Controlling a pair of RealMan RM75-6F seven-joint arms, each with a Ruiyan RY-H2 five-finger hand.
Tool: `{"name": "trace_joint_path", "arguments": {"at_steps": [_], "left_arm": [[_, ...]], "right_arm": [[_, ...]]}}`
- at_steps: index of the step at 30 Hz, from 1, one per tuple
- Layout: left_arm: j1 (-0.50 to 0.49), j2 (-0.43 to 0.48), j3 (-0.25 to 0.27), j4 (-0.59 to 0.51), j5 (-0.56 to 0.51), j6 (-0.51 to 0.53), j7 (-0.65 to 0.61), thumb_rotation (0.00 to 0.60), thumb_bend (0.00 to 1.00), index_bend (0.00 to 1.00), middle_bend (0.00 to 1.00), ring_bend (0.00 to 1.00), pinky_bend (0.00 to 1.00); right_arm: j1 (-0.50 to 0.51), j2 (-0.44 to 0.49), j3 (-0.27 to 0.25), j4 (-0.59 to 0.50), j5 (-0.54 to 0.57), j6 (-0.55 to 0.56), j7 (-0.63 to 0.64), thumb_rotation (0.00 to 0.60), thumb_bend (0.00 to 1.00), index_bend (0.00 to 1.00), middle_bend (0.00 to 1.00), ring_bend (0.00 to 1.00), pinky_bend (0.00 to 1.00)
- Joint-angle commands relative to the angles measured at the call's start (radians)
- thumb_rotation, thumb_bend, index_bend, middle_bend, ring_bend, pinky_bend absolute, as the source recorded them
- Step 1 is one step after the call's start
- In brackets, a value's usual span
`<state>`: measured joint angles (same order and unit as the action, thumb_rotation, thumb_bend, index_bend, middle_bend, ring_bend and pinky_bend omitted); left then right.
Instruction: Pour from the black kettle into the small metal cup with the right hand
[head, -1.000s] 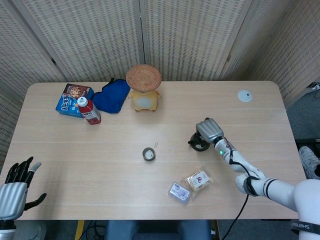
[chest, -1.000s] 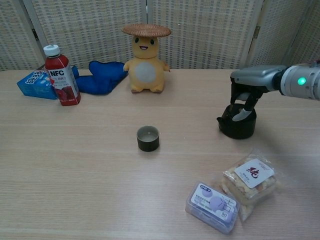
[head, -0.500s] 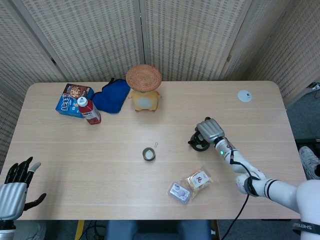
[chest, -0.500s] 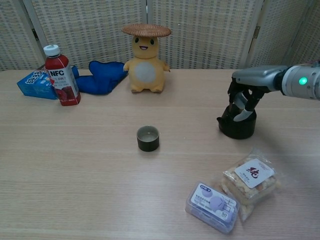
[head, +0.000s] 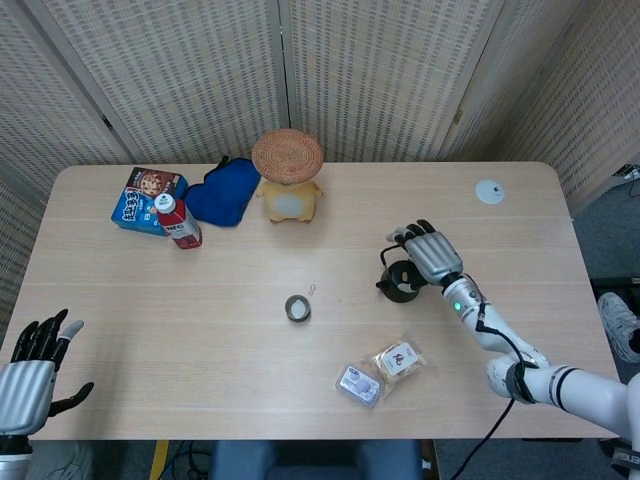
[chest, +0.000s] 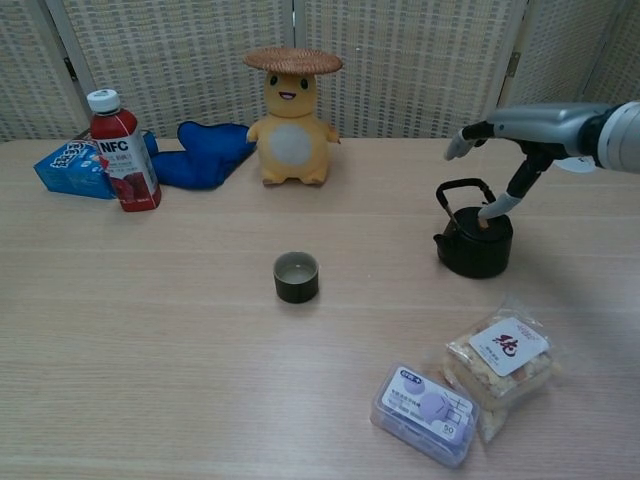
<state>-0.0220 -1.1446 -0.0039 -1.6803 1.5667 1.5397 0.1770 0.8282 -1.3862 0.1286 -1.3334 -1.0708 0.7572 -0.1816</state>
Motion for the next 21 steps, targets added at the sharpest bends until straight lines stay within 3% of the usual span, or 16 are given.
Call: {"name": "trace_joint_path", "arguments": {"at_steps": [1,11,21], "left_arm": [[-0.006,0.005,-0.006,0.002,0.000,-0.002,-0.004,0.600,0.18,0.12,0.00,0.06,0.00],[-0.030,0.004,-0.024,0.015,-0.010,-0.020,-0.035,0.600,0.18,0.13,0.00,0.06,0.00],[-0.065,-0.010,-0.039,0.013,-0.007,-0.047,-0.030,0.600,0.18,0.13,0.00,0.06,0.00]], "right_arm": [[-0.046,0.037,0.007,-0.058,-0.024,0.084,0.006,0.487,0.00,0.19,0.16,0.09,0.07],[-0.250,0.156,-0.039,-0.249,-0.119,0.428,-0.058,0.532,0.00,0.19,0.18,0.09,0.07],[-0.464,0.248,-0.118,-0.367,-0.245,0.675,-0.001,0.533,0.00,0.19,0.18,0.09,0.07]]}}
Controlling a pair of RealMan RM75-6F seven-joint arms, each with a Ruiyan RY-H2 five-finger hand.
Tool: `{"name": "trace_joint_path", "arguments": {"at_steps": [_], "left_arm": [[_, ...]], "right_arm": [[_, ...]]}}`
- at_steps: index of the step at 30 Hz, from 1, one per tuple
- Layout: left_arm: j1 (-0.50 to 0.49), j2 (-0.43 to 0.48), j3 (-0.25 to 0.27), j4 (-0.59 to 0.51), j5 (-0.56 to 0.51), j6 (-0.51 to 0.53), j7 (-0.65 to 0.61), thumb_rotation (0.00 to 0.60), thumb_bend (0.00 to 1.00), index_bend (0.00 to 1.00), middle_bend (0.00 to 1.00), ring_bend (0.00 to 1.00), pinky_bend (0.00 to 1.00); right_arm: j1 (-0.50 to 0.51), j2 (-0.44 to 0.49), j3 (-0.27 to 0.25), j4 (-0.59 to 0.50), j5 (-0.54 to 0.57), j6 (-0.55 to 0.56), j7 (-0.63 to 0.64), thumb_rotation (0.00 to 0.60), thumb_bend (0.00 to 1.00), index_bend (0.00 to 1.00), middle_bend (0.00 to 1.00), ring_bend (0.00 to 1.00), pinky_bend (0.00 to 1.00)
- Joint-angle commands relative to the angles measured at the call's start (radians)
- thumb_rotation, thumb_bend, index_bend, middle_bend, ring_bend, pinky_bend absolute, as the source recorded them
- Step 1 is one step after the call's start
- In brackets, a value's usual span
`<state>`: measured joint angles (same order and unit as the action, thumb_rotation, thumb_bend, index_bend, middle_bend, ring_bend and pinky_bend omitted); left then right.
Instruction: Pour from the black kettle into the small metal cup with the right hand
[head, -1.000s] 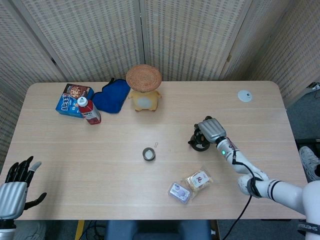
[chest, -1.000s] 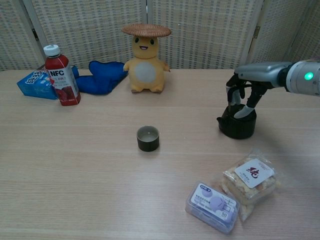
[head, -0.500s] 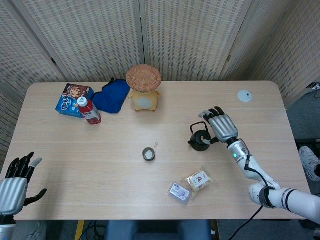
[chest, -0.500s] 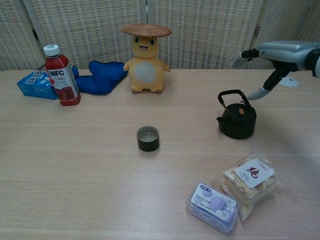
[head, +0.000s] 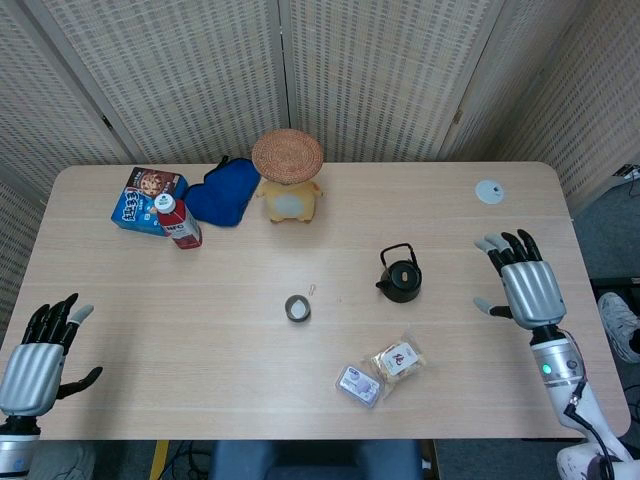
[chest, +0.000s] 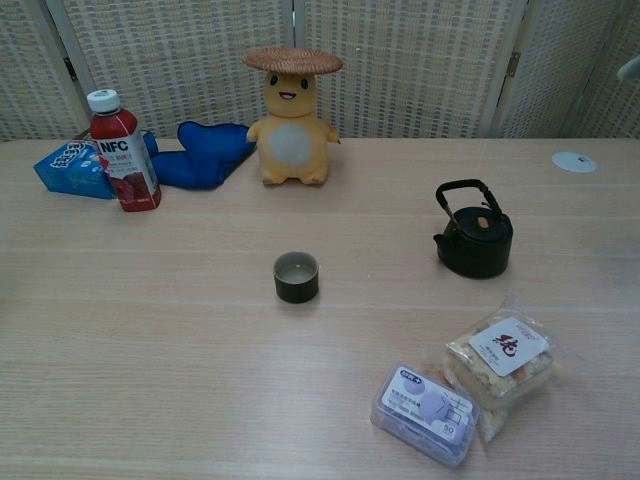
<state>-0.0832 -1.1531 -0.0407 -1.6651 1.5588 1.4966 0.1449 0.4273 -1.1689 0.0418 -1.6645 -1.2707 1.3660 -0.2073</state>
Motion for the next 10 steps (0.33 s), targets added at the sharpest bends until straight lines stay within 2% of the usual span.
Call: {"name": "trace_joint_path", "arguments": {"at_steps": [1,10], "left_arm": [[-0.008,-0.003,-0.003,-0.004,0.001,-0.006,0.004,0.600,0.18,0.13,0.00,0.06,0.00],[-0.023,-0.011,-0.007,-0.015,-0.002,-0.015,0.023,0.600,0.18,0.13,0.00,0.06,0.00]], "right_arm": [[-0.086,0.036,-0.040,-0.044,-0.060,0.088,0.038,0.535,0.00,0.19,0.18,0.09,0.07],[-0.203,0.058,-0.082,-0.068,-0.133,0.174,0.077,0.557,0.00,0.19,0.20,0.09,0.07]]}}
